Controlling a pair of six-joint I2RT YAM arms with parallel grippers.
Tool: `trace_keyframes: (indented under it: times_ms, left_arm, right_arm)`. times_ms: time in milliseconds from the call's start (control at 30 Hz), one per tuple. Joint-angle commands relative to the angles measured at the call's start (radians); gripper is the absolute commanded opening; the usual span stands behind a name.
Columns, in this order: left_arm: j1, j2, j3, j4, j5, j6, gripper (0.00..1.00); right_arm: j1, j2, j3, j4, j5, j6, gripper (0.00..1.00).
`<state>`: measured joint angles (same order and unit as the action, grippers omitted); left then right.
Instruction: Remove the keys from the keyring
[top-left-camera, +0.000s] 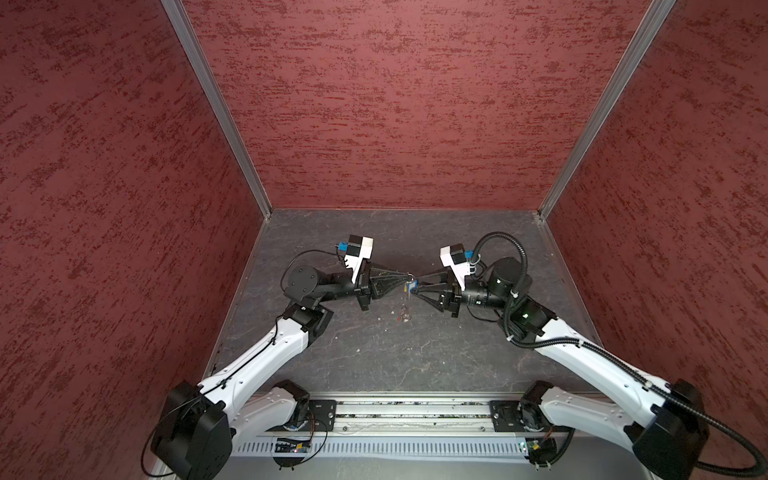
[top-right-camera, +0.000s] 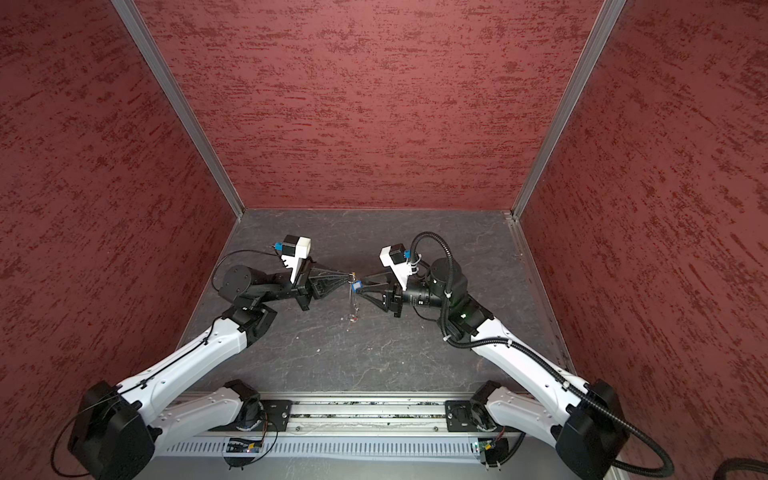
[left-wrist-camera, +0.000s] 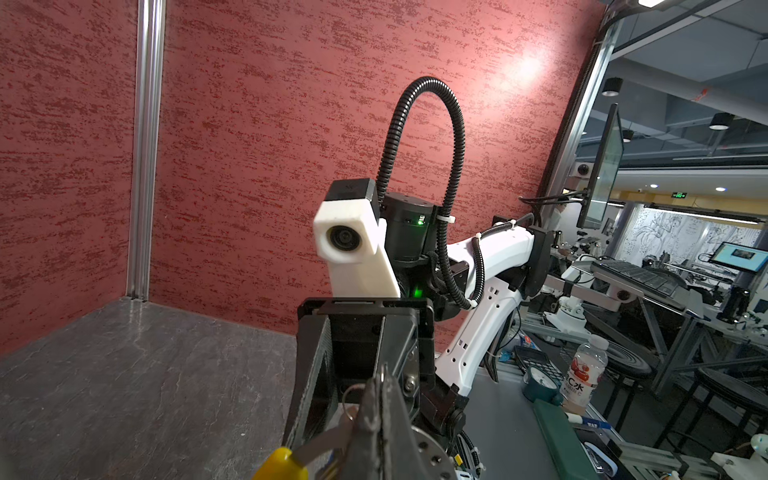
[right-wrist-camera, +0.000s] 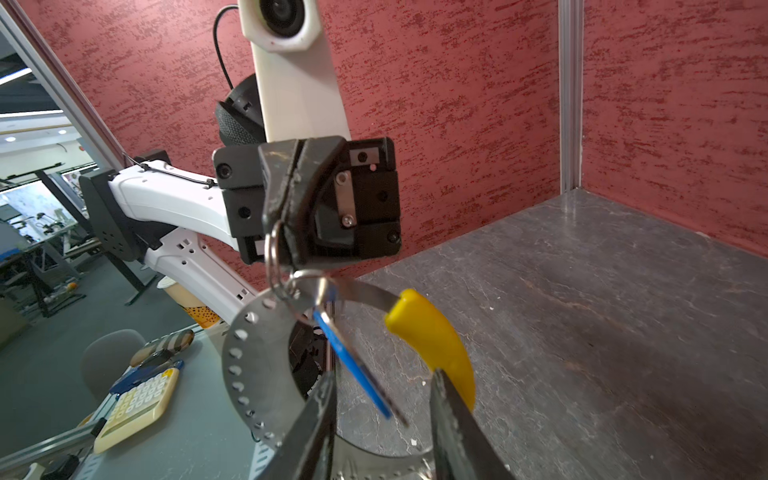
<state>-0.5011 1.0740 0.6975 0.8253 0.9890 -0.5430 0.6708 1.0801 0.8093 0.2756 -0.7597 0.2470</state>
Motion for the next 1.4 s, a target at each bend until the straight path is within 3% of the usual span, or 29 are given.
trace_keyframes:
  times_ms: [0,100,433,700,1133,1367]
  left_arm:
    - [0.006,-0.011,-0.010,0.034,0.003,-0.003,0.00]
    - [0.011,-0.015,-0.015,0.032,-0.002,-0.002,0.00]
    - [0.030,-0.011,-0.024,0.064,-0.018,-0.021,0.00]
    - [0.032,-0.008,-0.037,0.125,-0.045,-0.053,0.00]
    - [0.026,-0.004,-0.026,0.137,-0.027,-0.064,0.00]
    - [-0.007,-0.058,-0.007,-0.016,-0.059,0.054,0.00]
  right_arm:
    - [0.017,0.010,0.044,0.053,-0.032,-0.007,0.36]
    - [0.028,0.020,0.056,0.059,-0.033,-0.009,0.32]
    - [0.042,0.029,0.065,0.031,-0.001,-0.032,0.01]
    - [0.075,0.042,0.069,-0.001,0.060,-0.079,0.00]
    - [0.092,0.093,0.096,-0.031,0.060,-0.102,0.00]
    - [0.093,0.041,0.069,-0.100,0.145,-0.127,0.40]
